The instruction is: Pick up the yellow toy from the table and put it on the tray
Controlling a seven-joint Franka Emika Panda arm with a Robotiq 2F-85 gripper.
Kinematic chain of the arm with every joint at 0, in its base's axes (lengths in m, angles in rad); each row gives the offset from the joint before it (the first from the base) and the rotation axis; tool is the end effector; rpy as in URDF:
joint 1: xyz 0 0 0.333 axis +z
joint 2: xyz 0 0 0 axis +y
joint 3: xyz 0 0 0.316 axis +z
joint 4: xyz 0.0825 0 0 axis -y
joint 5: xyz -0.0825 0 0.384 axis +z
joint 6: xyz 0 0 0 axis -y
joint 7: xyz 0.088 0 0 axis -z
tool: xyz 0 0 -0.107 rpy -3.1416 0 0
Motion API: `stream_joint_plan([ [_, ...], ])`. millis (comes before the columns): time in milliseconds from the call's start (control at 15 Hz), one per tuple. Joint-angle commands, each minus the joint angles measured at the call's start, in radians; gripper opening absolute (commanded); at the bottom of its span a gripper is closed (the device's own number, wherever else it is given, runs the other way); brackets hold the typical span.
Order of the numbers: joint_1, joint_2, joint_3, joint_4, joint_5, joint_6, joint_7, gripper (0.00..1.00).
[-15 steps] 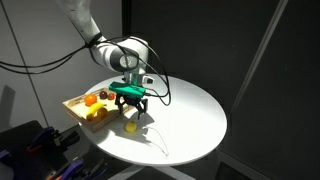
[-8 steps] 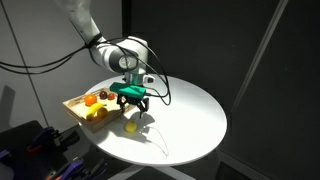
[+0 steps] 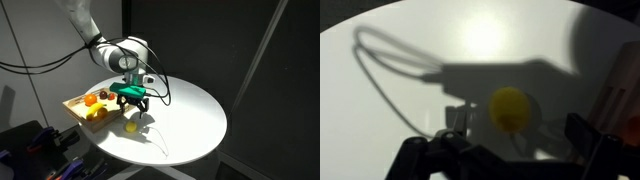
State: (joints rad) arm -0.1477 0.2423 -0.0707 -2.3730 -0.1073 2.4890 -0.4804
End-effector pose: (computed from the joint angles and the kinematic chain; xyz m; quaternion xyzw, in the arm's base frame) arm 0.4822 -0.1075 0.2124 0.9818 0.1748 -0.0724 0.0144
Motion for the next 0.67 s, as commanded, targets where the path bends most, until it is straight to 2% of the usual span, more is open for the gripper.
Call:
stream_joint_plan([
  [0, -0.007, 0.0, 0.007, -0.001, 0.002, 0.001, -0.002, 1.0],
  [600, -0.011, 0.029, 0.011, -0.007, -0.005, 0.06, -0.009, 1.0],
])
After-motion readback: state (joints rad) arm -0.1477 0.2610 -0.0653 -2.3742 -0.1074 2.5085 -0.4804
